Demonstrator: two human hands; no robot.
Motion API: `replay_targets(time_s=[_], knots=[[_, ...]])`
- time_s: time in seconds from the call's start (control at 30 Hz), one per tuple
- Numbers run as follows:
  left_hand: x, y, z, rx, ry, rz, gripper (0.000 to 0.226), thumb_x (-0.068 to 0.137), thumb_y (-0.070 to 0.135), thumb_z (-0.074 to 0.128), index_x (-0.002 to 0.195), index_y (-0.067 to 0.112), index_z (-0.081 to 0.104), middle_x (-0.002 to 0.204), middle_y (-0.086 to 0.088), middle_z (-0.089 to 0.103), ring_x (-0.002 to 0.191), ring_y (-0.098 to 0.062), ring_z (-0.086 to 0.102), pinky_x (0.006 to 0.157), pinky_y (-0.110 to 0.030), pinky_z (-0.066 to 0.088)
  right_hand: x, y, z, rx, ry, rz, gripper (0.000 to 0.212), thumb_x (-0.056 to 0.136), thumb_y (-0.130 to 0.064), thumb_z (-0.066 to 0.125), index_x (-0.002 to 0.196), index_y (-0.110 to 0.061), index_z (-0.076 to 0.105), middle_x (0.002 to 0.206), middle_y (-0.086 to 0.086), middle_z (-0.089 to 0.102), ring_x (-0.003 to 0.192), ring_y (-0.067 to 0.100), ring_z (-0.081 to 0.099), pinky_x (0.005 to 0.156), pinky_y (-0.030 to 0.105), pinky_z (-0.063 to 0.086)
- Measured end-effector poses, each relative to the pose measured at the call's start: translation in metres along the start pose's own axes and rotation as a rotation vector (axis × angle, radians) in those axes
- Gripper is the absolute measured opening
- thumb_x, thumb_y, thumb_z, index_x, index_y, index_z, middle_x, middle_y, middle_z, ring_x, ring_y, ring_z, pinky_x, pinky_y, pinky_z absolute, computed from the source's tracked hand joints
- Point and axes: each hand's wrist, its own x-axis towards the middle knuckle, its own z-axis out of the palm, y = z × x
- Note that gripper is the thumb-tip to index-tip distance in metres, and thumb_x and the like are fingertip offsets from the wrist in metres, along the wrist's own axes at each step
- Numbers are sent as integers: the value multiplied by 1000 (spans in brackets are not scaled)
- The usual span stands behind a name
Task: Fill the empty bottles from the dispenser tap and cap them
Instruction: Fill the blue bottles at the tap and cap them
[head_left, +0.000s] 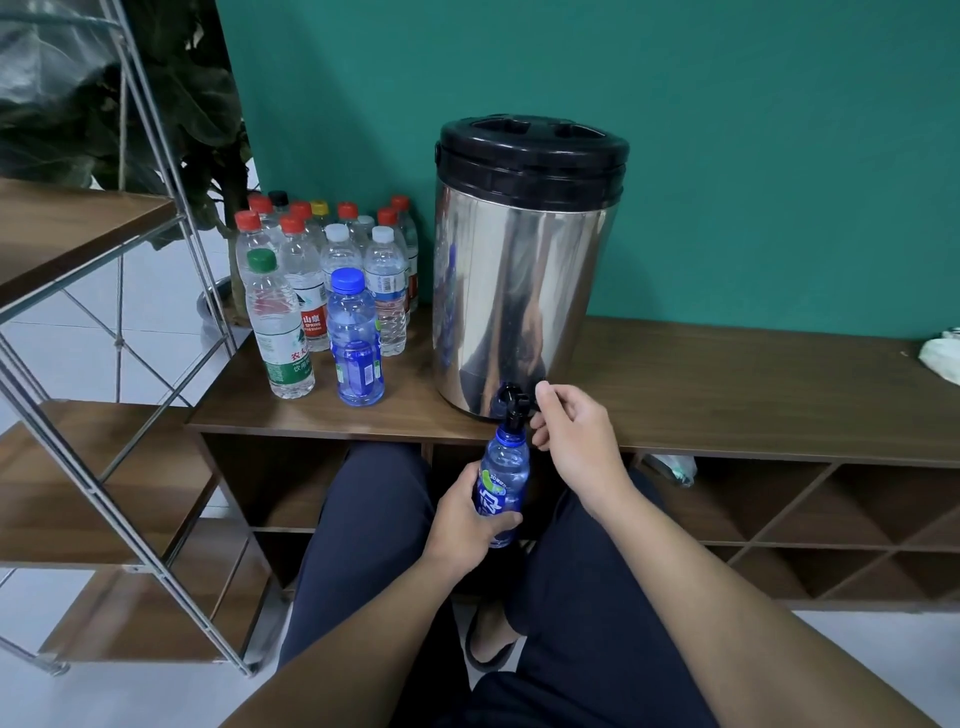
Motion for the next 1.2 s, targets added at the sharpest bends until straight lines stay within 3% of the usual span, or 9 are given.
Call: replay_targets(time_s=[0.17,0.4,0.63,1.2], knots=[[1,-2,-1,12,-5,5,71,77,11,100,135,34,65,119,10,80,110,-10,77,106,-42,61,11,-6,7,36,-36,126,20,113,-29,61,108,-16,76,69,-1,63,62,16,53,67,37,50],[1,-2,0,14,6,13,69,78,9,99,133,32,65,117,9,80,108,-11,77,105,-42,62,17,-8,12,212,-82,245,20,114,-17,58,117,0,69,60,-2,46,51,13,36,52,30,34],[0,-1,-2,29,-3,9,70,79,12,100,135,34,64,119,11,79,110,-8,76,105,-40,62,13,-11,9,244,-131,232,18,116,-14,54,119,0,64,59,-2,37,51,13,33,51,29,34],[-2,1,-3,6,-8,-3,70,79,9,100,135,31,64,118,9,80,108,-10,78,104,-40,63,16,-13,12,173,-88,235,17,115,-17,57,119,-4,67,57,-4,45,51,13,37,54,32,34]])
